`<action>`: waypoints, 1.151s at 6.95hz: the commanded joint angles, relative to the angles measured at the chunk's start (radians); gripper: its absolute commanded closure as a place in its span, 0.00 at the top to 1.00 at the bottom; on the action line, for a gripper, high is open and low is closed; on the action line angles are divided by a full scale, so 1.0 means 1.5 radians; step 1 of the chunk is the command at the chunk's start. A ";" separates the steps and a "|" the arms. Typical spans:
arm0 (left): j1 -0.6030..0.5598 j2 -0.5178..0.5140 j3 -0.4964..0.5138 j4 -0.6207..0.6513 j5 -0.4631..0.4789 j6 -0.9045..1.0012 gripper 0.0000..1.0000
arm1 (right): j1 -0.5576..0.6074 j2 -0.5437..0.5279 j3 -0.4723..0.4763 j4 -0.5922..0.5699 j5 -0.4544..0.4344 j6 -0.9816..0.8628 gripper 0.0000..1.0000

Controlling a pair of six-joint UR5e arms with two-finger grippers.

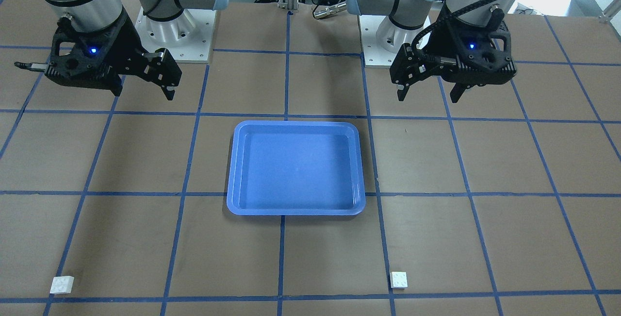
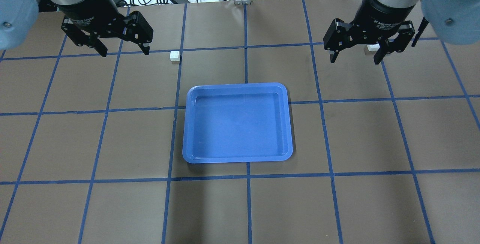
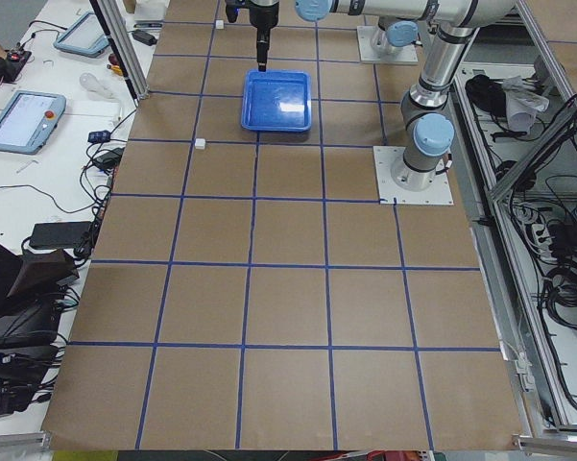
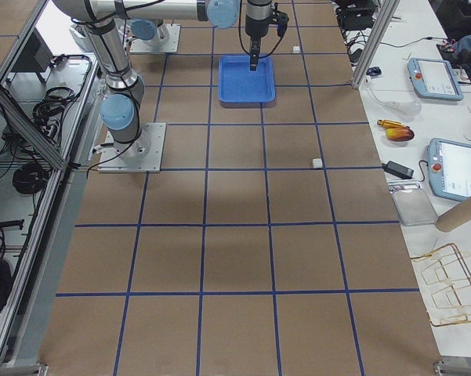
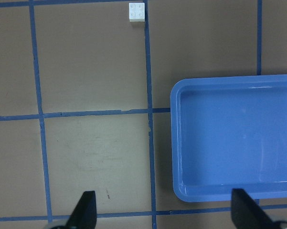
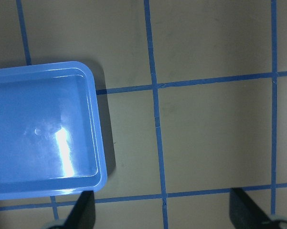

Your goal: Assemble white blocks and place on blue tray

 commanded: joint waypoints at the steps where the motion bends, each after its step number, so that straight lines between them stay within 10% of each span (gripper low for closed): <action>1: -0.002 -0.003 0.000 -0.001 0.001 -0.002 1.00 | 0.000 0.001 0.000 -0.001 0.001 0.000 1.00; 4: 0.011 -0.061 0.023 0.005 -0.004 0.001 1.00 | 0.000 0.001 -0.002 -0.001 0.000 0.000 1.00; 8: 0.012 -0.338 0.240 0.025 0.003 -0.003 1.00 | -0.016 0.004 -0.001 -0.005 0.013 -0.045 1.00</action>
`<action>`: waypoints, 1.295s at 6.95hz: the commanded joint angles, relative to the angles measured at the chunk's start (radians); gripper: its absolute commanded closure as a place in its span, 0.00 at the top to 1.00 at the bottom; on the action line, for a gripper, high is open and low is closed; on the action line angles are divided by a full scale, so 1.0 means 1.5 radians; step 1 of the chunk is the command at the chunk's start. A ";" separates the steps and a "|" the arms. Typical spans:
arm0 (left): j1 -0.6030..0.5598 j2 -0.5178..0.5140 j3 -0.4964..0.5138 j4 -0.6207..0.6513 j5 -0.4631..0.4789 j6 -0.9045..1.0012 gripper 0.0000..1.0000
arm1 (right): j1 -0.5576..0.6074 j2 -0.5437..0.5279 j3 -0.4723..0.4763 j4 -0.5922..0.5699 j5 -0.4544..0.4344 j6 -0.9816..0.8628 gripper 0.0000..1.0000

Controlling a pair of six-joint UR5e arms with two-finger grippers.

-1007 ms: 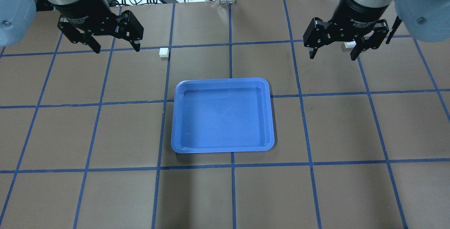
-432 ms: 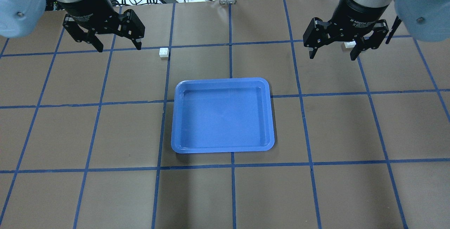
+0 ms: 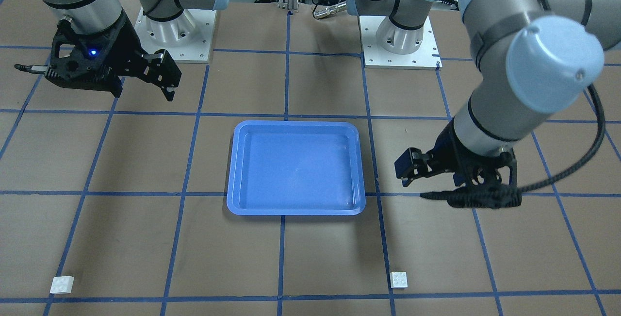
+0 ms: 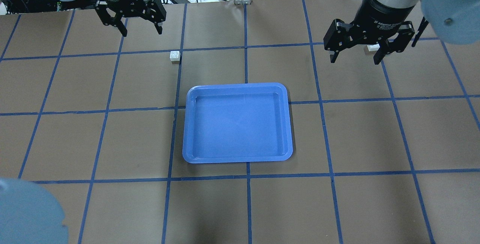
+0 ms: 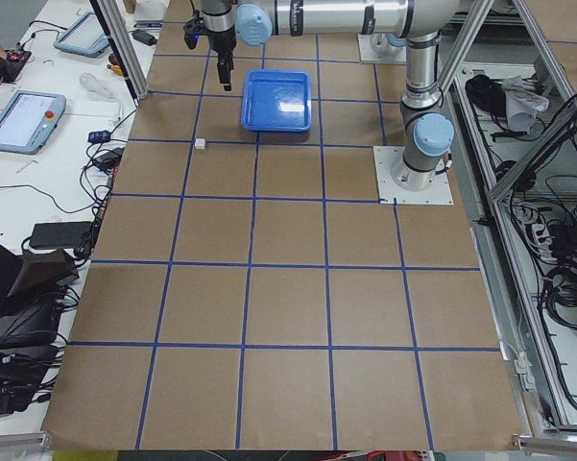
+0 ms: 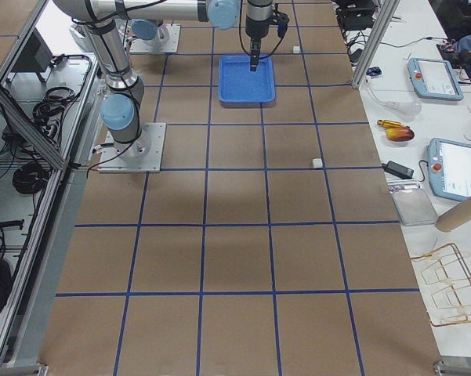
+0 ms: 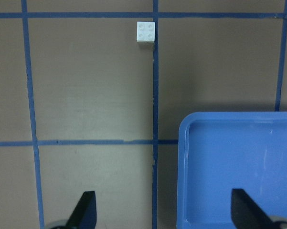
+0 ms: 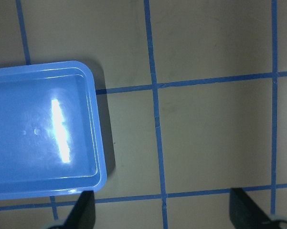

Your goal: Assemble white blocks and place on blue tray

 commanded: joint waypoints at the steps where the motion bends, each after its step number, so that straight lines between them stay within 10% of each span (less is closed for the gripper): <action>1: 0.000 -0.125 0.082 0.036 0.003 0.000 1.00 | -0.037 0.012 -0.002 -0.004 0.009 -0.117 1.00; 9: 0.000 -0.291 0.080 0.181 0.023 0.069 1.00 | -0.267 0.232 -0.041 -0.216 0.155 -0.948 1.00</action>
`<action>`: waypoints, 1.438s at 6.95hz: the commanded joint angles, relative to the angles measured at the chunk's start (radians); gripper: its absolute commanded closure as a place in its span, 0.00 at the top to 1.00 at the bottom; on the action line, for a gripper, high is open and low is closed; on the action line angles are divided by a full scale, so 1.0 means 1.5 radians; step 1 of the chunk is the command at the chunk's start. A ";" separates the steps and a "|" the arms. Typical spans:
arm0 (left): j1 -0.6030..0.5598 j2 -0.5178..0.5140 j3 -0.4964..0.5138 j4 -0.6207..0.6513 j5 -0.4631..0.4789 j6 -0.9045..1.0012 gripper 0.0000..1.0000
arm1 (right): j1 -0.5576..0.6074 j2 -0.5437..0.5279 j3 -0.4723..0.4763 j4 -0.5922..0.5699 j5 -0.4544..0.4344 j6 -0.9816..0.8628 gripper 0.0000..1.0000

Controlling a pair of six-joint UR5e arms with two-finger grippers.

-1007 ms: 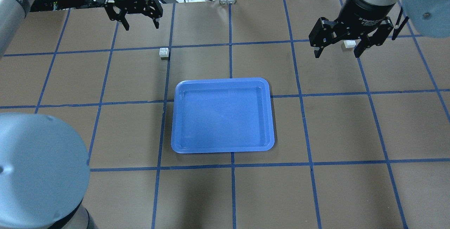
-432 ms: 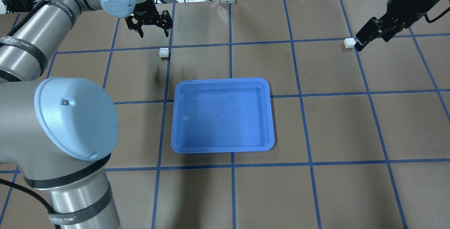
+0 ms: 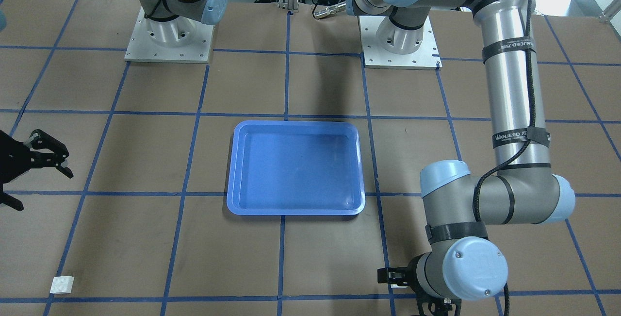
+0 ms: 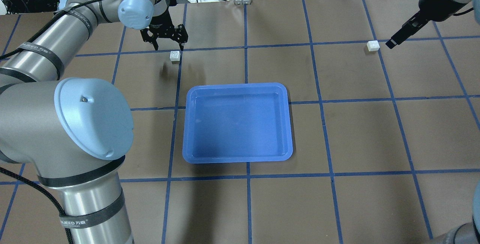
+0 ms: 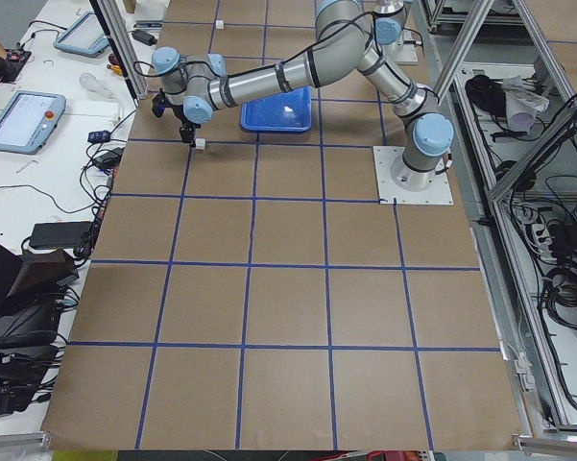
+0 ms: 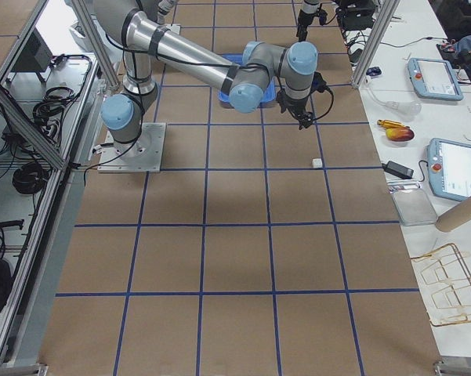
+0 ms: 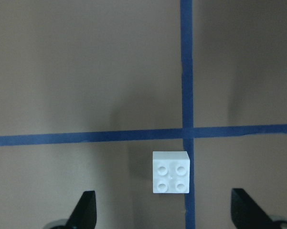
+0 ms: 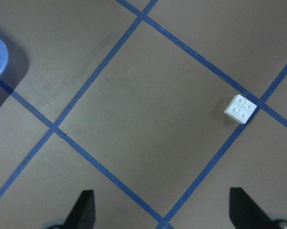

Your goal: Assemble white blocks and place on blue tray

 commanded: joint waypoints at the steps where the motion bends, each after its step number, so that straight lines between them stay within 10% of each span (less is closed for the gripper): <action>1: -0.001 -0.004 -0.028 0.027 -0.002 0.010 0.98 | -0.026 0.073 -0.040 -0.010 0.049 -0.205 1.00; 6: -0.001 -0.006 -0.031 0.050 -0.005 0.005 0.20 | -0.039 0.219 -0.167 -0.010 0.037 -0.479 1.00; 10: -0.021 0.068 -0.059 -0.036 -0.030 -0.021 0.12 | -0.040 0.278 -0.200 -0.012 0.038 -0.567 1.00</action>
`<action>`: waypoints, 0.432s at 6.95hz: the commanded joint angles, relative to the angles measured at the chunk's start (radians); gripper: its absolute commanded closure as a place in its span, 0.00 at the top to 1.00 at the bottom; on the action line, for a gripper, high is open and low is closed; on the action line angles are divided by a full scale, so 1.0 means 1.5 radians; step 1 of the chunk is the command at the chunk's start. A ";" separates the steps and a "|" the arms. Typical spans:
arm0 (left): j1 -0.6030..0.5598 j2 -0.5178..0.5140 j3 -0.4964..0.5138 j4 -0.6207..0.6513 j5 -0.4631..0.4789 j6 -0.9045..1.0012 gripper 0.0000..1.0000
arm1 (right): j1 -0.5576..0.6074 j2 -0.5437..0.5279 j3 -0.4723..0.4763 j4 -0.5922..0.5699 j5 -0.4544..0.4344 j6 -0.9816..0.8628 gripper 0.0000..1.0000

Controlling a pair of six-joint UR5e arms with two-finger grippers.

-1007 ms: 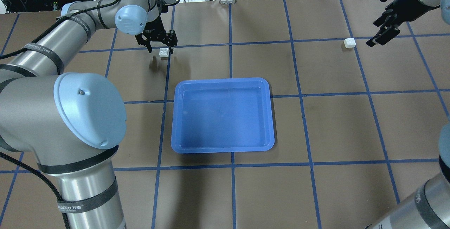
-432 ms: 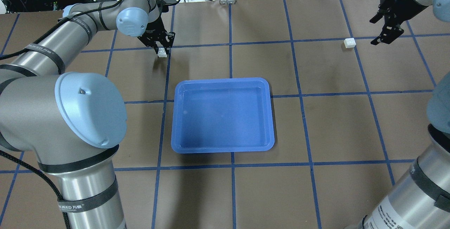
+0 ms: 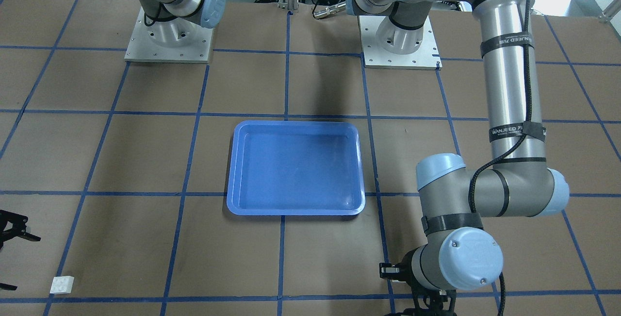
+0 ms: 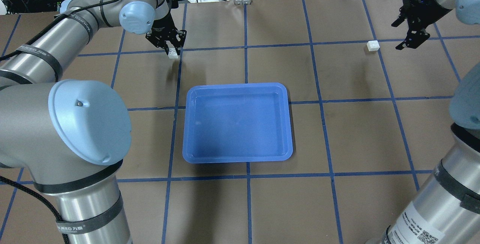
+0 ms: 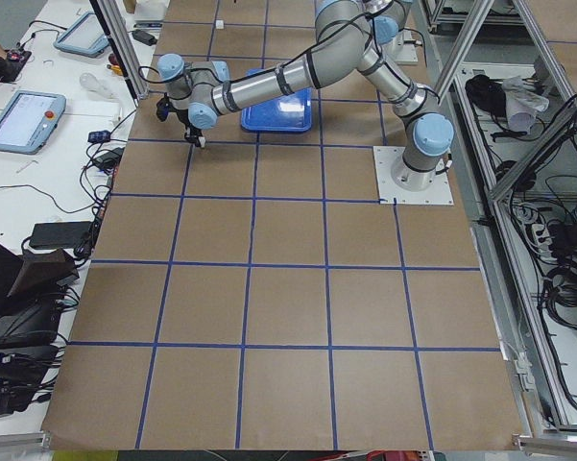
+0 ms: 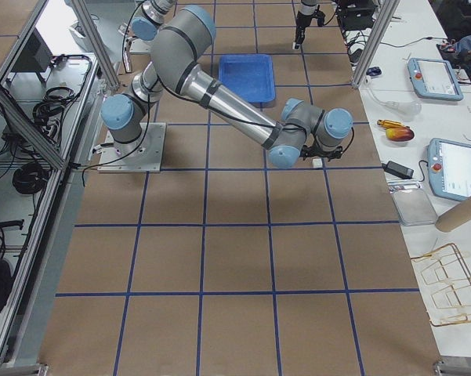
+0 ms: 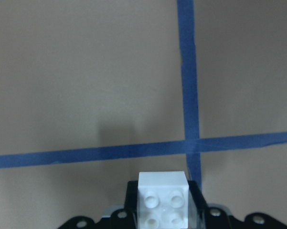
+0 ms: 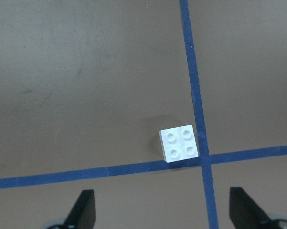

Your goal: Assemble white blocks and place on blue tray

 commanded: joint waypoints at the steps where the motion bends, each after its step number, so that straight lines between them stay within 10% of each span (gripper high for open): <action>1: -0.038 0.079 -0.080 -0.042 -0.008 -0.070 0.12 | 0.000 0.046 -0.048 0.007 0.005 -0.031 0.99; 3: -0.101 0.183 -0.203 -0.034 -0.009 -0.135 0.12 | 0.001 0.088 -0.087 0.018 0.005 -0.030 0.93</action>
